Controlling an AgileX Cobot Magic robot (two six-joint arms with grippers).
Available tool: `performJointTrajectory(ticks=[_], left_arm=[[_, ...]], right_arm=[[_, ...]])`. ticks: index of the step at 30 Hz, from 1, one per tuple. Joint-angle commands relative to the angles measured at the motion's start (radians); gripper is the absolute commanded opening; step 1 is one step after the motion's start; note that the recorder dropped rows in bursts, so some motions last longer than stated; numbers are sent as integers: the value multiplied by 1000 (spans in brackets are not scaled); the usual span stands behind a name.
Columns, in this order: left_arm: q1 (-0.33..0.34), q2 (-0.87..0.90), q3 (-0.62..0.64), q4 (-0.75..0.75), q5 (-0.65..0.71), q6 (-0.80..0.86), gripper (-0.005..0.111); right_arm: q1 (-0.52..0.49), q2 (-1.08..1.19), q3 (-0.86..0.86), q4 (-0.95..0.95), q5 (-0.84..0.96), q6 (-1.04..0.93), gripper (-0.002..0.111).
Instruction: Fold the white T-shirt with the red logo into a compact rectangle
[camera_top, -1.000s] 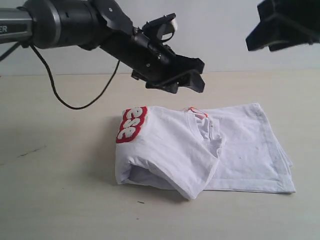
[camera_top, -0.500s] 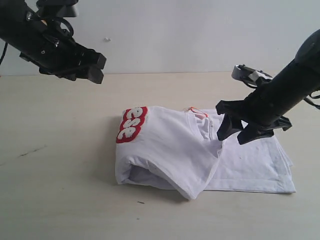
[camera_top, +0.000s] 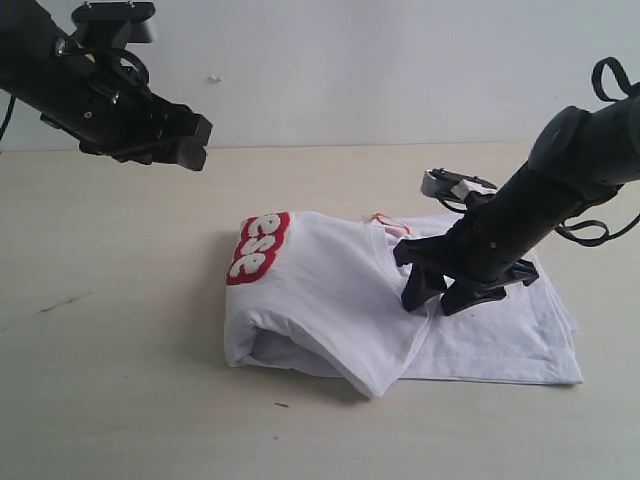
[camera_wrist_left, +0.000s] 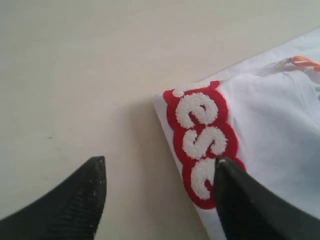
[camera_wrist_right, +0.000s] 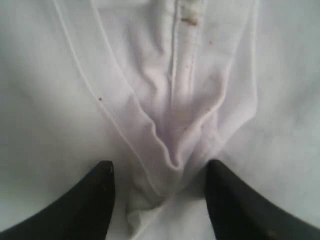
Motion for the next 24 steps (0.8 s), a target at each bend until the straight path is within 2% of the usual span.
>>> performJointTrajectory(ticks=[1,9,16,21,24], left_arm=[[2,-10,2,-4,-27,3,60],[2,-10,2,-4,-34,19,60],[2,-10,2,-4,-17,19,60],[2,-10,2,-1,12,19,60],[2,-10,2,-1,14,19,60]], right_arm=[[8,23,-6,39,-12,-45,54],[8,-14,-15,60,20,-58,54],[65,-14,-15,60,27,-74,54],[65,-14,-15,21,6,-55,54],[65,-14,-15,-17,-14,-27,47]])
